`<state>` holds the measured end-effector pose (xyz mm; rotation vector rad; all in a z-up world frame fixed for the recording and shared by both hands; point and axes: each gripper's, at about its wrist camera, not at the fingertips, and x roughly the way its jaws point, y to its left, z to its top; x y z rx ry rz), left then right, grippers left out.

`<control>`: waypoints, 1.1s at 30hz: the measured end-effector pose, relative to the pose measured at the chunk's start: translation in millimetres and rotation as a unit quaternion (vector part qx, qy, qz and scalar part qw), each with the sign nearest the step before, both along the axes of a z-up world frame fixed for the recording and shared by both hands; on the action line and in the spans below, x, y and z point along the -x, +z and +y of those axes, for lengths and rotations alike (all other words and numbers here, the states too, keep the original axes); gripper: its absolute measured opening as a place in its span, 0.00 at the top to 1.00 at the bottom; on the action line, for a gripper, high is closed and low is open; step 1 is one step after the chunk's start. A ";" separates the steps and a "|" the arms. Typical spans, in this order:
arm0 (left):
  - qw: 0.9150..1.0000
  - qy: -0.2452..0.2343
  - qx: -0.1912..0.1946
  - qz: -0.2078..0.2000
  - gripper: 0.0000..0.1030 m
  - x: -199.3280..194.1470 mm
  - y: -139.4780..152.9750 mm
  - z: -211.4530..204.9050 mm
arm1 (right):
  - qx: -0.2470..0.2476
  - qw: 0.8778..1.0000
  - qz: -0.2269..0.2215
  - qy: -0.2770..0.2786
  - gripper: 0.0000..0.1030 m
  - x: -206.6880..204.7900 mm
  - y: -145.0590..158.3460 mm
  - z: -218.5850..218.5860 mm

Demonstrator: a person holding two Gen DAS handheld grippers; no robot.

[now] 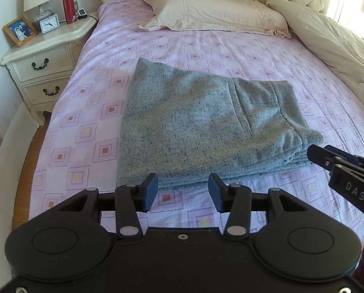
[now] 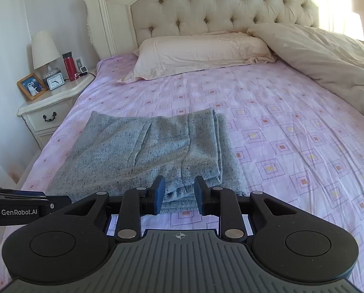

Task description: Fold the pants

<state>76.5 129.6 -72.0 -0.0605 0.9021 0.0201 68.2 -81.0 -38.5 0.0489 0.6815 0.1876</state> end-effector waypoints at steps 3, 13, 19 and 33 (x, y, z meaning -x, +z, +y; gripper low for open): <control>1.000 -0.001 -0.005 -0.002 0.48 0.8 0.7 -1.4 | -0.002 1.000 -0.002 0.001 0.75 1.1 1.2 -0.5; 1.000 0.004 -0.001 -0.013 0.48 2.9 6.3 1.0 | -0.004 1.000 0.000 0.000 0.75 1.1 1.4 0.8; 1.000 0.003 -0.002 -0.011 0.48 2.5 5.8 1.4 | -0.003 1.000 -0.001 0.001 0.75 1.7 1.6 2.1; 1.000 0.003 -0.002 -0.012 0.48 3.0 5.7 0.2 | -0.006 1.000 -0.001 0.005 0.75 2.0 2.2 3.1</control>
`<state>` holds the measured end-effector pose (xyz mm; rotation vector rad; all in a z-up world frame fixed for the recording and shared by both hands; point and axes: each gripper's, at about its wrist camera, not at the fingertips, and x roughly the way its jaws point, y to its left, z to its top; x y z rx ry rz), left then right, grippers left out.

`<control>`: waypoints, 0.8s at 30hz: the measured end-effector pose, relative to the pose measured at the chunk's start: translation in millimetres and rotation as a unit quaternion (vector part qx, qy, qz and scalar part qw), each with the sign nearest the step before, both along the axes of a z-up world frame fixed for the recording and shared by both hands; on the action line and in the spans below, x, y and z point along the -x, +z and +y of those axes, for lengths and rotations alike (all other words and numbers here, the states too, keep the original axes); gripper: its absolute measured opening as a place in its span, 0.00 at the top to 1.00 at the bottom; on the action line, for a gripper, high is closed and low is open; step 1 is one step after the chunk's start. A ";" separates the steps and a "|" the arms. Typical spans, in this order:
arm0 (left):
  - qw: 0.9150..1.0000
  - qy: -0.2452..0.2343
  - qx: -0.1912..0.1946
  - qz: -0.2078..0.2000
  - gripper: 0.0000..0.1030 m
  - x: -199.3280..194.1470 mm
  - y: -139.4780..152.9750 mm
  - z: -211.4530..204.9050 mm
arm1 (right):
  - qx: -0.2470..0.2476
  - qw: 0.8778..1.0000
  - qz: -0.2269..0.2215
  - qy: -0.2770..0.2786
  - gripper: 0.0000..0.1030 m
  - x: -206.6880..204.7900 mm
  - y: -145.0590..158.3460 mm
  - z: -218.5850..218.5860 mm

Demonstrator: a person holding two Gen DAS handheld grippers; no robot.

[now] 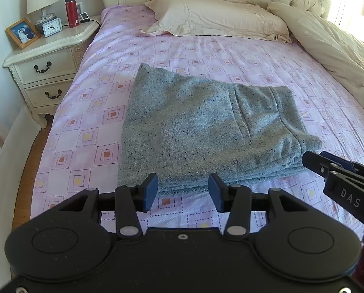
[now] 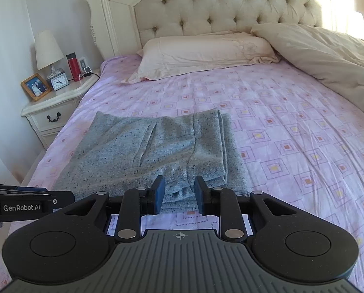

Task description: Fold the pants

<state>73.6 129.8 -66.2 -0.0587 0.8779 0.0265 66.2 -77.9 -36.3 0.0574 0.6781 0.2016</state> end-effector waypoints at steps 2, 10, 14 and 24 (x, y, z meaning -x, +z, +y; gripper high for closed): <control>1.000 0.001 -0.001 -0.001 0.48 0.5 0.0 -0.1 | -0.001 1.000 0.001 0.000 0.75 0.1 -0.1 0.0; 1.000 0.001 -0.001 0.001 0.48 0.2 -0.6 0.5 | 0.001 1.000 0.003 0.000 0.75 -1.3 -1.6 0.4; 1.000 0.000 -0.003 0.002 0.48 0.2 -0.9 0.2 | 0.000 1.000 0.004 0.001 0.75 -1.4 -1.9 0.2; 1.000 0.003 -0.003 0.003 0.48 1.1 -1.4 0.1 | 0.001 1.000 0.006 0.002 0.75 -1.3 -2.6 1.0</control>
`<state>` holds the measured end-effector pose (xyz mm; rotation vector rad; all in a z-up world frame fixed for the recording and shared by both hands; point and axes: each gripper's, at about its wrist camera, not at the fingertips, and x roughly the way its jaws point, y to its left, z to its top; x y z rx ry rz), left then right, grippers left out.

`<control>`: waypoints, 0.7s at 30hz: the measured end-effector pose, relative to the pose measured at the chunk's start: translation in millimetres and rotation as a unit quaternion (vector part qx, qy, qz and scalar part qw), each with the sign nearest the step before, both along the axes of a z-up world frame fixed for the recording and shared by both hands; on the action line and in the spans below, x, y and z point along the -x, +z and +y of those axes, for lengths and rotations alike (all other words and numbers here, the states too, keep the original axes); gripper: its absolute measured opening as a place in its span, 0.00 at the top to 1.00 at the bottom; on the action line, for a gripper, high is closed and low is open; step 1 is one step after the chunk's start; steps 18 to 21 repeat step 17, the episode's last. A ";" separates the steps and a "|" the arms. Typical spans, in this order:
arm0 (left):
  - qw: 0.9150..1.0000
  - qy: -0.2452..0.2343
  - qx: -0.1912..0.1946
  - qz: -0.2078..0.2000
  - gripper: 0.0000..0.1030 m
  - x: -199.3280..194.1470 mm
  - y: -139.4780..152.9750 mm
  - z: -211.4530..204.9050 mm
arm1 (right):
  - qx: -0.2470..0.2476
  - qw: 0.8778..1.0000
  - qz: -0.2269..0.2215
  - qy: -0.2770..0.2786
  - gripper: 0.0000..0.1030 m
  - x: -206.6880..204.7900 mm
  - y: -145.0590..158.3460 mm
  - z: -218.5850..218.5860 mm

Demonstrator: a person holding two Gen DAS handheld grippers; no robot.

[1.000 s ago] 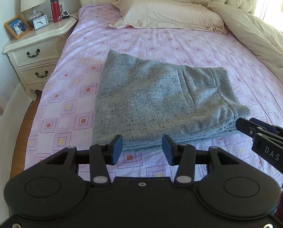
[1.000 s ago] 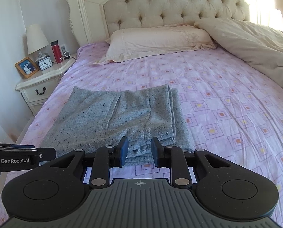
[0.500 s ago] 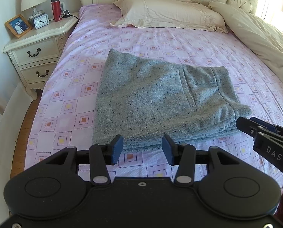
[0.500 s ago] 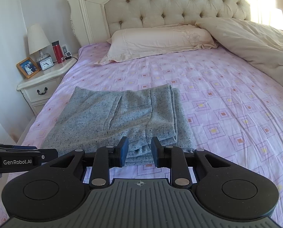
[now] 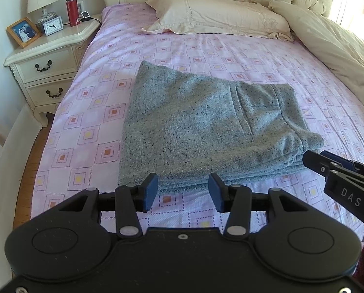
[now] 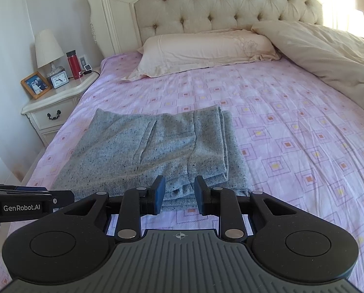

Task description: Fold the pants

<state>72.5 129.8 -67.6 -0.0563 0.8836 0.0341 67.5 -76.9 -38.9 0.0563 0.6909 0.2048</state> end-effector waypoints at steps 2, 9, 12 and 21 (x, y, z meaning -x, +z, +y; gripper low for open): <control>1.000 -0.001 0.000 0.000 0.48 -0.3 -0.1 -0.3 | -0.001 1.000 0.000 0.000 0.75 0.1 0.0 -0.4; 1.000 -0.001 0.007 0.003 0.48 -1.1 -0.7 -0.9 | -0.001 1.000 0.000 0.001 0.75 0.6 0.3 -0.3; 1.000 -0.001 0.010 0.002 0.48 -0.7 -0.6 -1.2 | -0.001 1.000 0.001 0.001 0.75 1.1 0.2 -0.1; 1.000 -0.002 0.004 -0.015 0.48 2.1 2.2 -2.0 | -0.002 1.000 0.002 0.000 0.75 -0.2 0.3 -0.1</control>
